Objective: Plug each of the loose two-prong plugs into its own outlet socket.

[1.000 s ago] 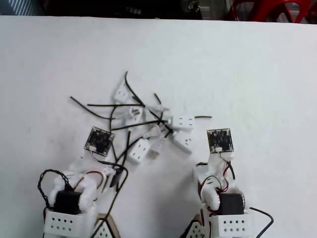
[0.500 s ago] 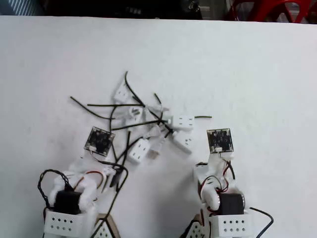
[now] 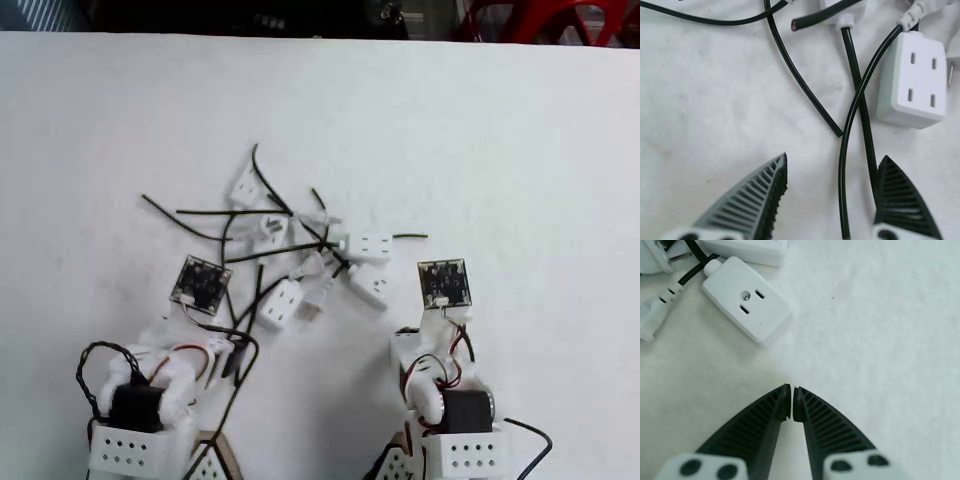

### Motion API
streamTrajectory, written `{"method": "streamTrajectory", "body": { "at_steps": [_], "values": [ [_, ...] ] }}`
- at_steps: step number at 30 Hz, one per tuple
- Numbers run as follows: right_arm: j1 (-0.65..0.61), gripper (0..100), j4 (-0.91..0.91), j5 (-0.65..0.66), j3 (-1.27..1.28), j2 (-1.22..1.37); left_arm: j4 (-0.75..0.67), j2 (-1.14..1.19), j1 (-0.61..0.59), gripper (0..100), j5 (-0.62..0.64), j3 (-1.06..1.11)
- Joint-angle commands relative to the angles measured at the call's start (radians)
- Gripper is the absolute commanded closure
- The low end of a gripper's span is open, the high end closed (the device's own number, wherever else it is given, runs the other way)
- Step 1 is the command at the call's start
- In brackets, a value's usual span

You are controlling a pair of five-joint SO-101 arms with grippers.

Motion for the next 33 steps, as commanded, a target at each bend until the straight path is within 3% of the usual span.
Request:
{"method": "streamTrajectory", "body": {
  "at_steps": [1,22,33],
  "values": [
    [0.004,98.0,0.007,0.002,0.011,-0.005,0.006,-0.008,0.008,72,-0.008,-0.003],
    [0.004,98.0,0.007,0.002,0.011,-0.005,0.006,-0.008,0.012,72,-0.006,-0.003],
    [-0.065,97.8,0.007,-0.003,0.011,-0.005,0.015,-0.01,-0.033,71,-0.014,-0.081]
  ]
}}
